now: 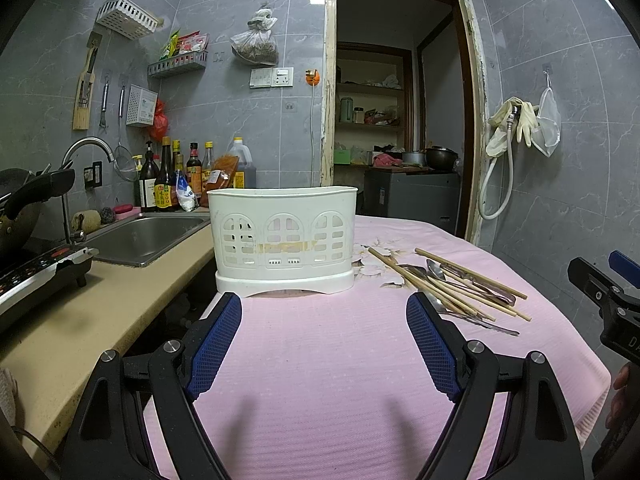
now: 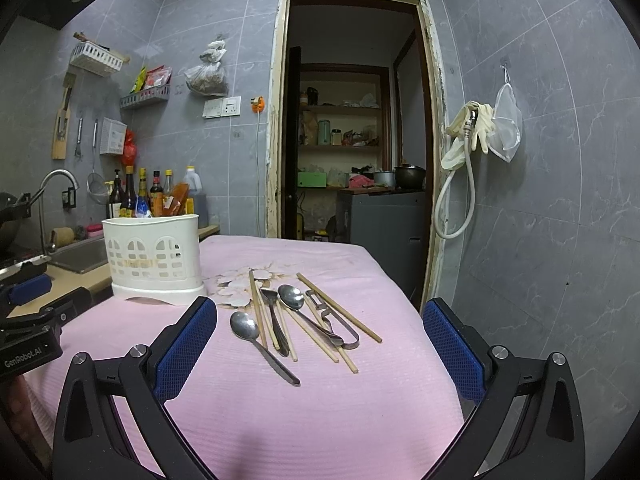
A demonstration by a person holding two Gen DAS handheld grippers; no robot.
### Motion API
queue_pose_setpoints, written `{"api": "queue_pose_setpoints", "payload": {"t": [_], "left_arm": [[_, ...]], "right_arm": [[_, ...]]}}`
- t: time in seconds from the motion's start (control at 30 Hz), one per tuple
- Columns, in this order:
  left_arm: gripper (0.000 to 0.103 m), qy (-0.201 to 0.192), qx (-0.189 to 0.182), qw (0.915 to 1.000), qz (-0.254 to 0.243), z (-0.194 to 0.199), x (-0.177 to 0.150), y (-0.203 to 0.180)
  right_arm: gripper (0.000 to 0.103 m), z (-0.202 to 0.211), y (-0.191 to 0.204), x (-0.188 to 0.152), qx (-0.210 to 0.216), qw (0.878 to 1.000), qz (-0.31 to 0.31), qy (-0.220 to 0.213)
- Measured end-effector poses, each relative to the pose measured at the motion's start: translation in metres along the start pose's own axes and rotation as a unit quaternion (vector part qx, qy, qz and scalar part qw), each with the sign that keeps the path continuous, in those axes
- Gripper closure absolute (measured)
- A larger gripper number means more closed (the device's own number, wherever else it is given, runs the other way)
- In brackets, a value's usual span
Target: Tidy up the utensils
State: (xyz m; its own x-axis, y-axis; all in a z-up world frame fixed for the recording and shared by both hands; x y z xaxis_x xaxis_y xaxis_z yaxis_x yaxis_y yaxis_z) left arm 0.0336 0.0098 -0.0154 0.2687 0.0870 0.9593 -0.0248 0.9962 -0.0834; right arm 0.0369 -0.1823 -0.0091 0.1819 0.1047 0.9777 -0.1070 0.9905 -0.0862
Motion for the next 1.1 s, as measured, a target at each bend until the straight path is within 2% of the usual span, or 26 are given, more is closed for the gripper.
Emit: {"api": "queue_pose_setpoints", "payload": {"t": [0.77,0.93,1.1], "left_arm": [[0.023,0.005,0.0,1.0,0.001,-0.001,-0.008,0.001],[0.023,0.013,-0.001,0.9999,0.001,-0.004,-0.007,-0.003],[0.023,0.033,-0.021,0.9992,-0.002,-0.015,0.001,-0.004]], "right_arm": [[0.0,0.0,0.002,-0.001,0.0,1.0,-0.001,0.002],[0.0,-0.004,0.007,-0.01,0.001,1.0,-0.003,0.006],[0.0,-0.011,0.002,-0.011,0.006,1.0,0.003,0.015]]}}
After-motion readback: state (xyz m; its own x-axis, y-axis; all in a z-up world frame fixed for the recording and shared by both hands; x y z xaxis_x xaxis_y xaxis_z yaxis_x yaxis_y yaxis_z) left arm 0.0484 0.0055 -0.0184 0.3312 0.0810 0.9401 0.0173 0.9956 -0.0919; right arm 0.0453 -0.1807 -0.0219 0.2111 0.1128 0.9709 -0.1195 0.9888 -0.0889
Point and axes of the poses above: each gripper's, at about its wrist camera, not at the fingertips, and z roughly against the way its jaws point, y to its left, x to its top, the point moved 3 cm from there along -z, roughly the way its jaws point, and after that the axes turned 3 degrees about z, right-handed, at the moved point
